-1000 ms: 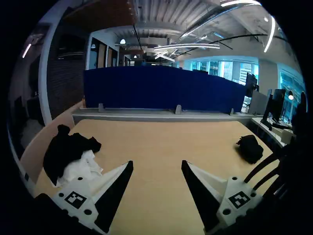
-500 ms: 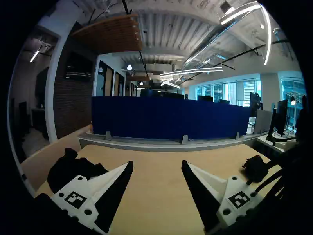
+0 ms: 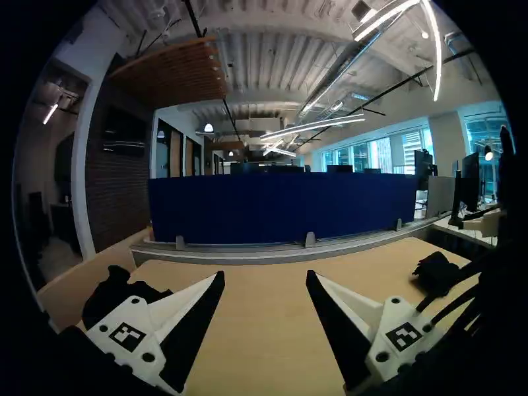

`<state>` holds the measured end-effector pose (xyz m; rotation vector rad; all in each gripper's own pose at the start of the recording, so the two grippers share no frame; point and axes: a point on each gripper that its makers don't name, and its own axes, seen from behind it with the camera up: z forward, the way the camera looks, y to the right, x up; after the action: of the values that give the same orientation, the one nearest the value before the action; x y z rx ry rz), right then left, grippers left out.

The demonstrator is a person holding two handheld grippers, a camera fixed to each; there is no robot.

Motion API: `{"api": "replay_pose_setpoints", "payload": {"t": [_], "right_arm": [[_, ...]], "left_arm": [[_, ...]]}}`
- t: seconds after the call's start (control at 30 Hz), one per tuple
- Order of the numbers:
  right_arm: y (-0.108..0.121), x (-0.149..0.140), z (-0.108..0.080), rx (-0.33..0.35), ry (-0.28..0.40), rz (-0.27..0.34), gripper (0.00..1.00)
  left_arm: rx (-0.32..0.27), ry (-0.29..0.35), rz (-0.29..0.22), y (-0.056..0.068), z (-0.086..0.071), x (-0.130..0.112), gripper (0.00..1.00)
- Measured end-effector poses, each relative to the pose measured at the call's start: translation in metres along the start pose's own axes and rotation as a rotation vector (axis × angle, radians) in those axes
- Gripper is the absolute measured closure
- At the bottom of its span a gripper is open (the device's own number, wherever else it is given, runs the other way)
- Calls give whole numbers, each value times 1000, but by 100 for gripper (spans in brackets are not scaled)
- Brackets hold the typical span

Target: Fold towel

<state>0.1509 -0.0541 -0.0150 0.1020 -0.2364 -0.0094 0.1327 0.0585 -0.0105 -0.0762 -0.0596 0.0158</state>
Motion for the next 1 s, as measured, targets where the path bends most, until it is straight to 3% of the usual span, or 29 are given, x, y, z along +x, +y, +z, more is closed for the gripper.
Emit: {"api": "replay_pose_setpoints", "payload": {"t": [0.3,0.5,0.7,1.0], "right_arm": [[5,-1,8,-1,-50,-24,0],[8,-1,17,-22,-65,-30,0],[-2,-3,25,-28,-67,-59,0],[-26,-9,39,-10,-73,-140,0]], "left_arm": [[46,-5,20,-14,-2,-37,9],[65,41,38,-24,-3,-48,9],[75,62,65,-35,-2,-67,9],[95,75,41,-49,3,-107,9]]}}
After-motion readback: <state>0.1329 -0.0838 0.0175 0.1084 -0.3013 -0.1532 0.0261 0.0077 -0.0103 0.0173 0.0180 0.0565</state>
